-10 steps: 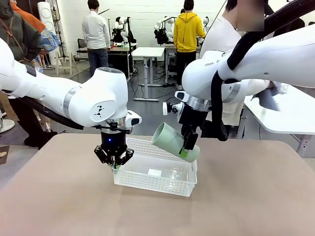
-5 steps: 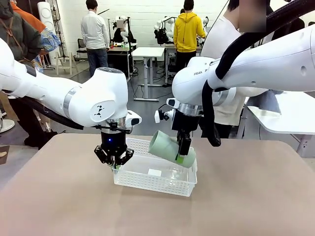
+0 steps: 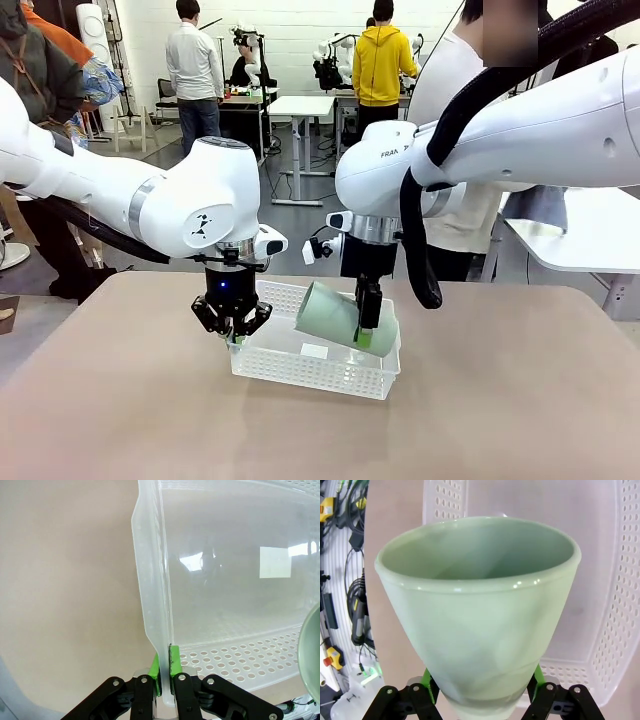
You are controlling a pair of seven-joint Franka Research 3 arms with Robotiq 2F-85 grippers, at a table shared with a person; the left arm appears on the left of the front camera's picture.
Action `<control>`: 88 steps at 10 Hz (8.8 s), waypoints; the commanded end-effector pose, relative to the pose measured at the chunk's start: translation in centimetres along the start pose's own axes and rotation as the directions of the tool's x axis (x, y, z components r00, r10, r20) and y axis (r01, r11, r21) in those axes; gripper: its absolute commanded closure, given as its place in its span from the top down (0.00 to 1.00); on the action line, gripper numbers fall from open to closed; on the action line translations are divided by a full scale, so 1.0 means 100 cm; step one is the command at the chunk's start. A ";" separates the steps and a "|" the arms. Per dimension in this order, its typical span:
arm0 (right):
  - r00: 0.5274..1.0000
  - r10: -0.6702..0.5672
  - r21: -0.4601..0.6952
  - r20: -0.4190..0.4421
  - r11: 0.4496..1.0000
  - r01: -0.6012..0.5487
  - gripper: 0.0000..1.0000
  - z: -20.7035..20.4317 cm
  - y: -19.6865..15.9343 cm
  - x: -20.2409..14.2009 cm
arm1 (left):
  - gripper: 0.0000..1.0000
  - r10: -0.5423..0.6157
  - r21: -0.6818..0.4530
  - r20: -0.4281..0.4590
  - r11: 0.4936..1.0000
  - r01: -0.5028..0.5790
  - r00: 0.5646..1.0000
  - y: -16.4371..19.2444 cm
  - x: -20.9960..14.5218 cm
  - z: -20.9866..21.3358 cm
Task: Clean and organize the cups into the basket.
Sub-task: Pick up the Organizing basket and move it to the center of the table, then pick up the Reusable plastic cup from the right side of the table and place it inside the Organizing basket, then pick up the Reusable plastic cup from the right side of the table and stack it inside the Organizing basket in the center of the table.
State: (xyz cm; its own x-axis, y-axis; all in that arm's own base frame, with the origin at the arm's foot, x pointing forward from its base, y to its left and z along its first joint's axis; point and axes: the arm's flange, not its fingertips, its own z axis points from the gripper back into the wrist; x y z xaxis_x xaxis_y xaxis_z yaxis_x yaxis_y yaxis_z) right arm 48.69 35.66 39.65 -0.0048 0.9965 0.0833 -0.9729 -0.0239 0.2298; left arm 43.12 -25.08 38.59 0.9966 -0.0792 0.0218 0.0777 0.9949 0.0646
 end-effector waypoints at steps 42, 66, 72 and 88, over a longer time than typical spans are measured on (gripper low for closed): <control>0.813 -0.061 -0.120 0.579 0.980 0.159 1.00 0.095 0.056 -0.298 | 0.00 -0.004 0.013 0.007 1.000 0.004 1.000 0.000 0.000 0.002; 0.509 0.040 -0.214 0.860 0.933 0.289 1.00 0.054 0.148 -0.569 | 0.00 -0.004 0.013 0.007 1.000 0.004 1.000 0.000 0.000 0.002; 0.589 0.089 -0.246 0.803 0.950 0.192 1.00 -0.007 0.128 -0.540 | 0.00 -0.004 0.013 0.007 1.000 0.004 1.000 0.000 0.000 0.002; 0.527 0.174 -0.237 0.832 0.970 0.053 1.00 -0.127 0.062 -0.456 | 0.00 -0.004 0.013 0.007 1.000 0.004 1.000 0.000 0.000 0.002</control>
State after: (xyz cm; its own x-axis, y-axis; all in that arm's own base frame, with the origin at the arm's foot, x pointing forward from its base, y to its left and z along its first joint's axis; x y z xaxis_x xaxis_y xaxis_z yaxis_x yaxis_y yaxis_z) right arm 39.38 -9.85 25.64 0.0489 0.4604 0.8863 -0.9988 0.0282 0.0405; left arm 43.04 -25.11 38.56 0.9965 -0.0810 0.0190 0.0796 0.9946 0.0669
